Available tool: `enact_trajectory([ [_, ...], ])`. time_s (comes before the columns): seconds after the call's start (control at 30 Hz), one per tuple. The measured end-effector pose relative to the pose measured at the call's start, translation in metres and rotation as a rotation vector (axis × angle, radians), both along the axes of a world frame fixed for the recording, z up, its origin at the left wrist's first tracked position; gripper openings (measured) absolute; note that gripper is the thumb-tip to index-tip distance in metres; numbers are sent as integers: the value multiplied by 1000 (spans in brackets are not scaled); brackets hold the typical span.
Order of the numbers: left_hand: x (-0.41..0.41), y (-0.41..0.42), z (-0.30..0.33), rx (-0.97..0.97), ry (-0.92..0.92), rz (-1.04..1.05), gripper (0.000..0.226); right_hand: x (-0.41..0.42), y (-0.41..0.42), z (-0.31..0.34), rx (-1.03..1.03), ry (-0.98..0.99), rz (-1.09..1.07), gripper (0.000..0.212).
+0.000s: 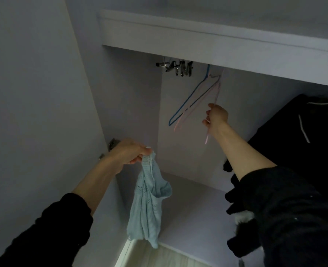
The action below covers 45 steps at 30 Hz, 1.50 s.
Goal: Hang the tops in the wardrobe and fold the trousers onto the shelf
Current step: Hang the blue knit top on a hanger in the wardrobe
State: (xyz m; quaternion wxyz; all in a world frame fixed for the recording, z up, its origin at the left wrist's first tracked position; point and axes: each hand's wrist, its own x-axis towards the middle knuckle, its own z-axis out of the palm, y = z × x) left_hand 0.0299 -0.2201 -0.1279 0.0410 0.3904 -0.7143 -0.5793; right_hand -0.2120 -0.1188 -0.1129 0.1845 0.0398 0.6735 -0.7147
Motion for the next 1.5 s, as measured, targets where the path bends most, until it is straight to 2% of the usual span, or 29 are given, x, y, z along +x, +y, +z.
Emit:
enact_trajectory([
  [0.13,-9,12,5,10,0,-60,6,-4,30,14,-15,85,-19,43],
  [0.4,-20,29,7,-15,12,-101,19,-1,65,8,130,246,-2,44],
  [0.53,-24,36,0,-17,24,-98,19,9,94,-12,78,261,15,26],
  [0.6,-28,42,-3,-19,24,-99,15,15,108,-30,71,281,-56,19],
  [0.67,-33,49,-5,-19,26,-85,11,23,126,-53,161,291,-154,27],
  [0.77,-40,63,-8,-24,36,-67,8,39,160,-89,331,294,-216,52],
  [0.83,-41,68,-12,-11,46,-53,8,49,181,-107,220,304,-235,56],
  [0.87,-43,72,-14,-4,42,-59,9,52,194,-112,130,289,-220,51],
  [0.97,-45,79,-23,4,7,-67,8,46,209,-116,-86,133,-61,17],
  [1.0,-45,81,-28,6,-16,-69,8,41,208,-118,-90,69,-20,13],
  [1.1,-46,88,-38,10,-58,-92,9,32,209,-134,22,-136,-54,26],
  [1.17,-46,88,-42,8,-58,-89,12,35,213,-153,145,-196,-65,33],
  [1.3,-42,80,-49,-18,-67,17,20,45,229,-175,436,-84,-16,34],
  [1.4,-42,76,-55,-33,-55,62,22,46,240,-167,470,-58,66,34],
  [1.5,-46,80,-60,-36,-26,98,24,46,245,-144,395,-4,103,34],
])
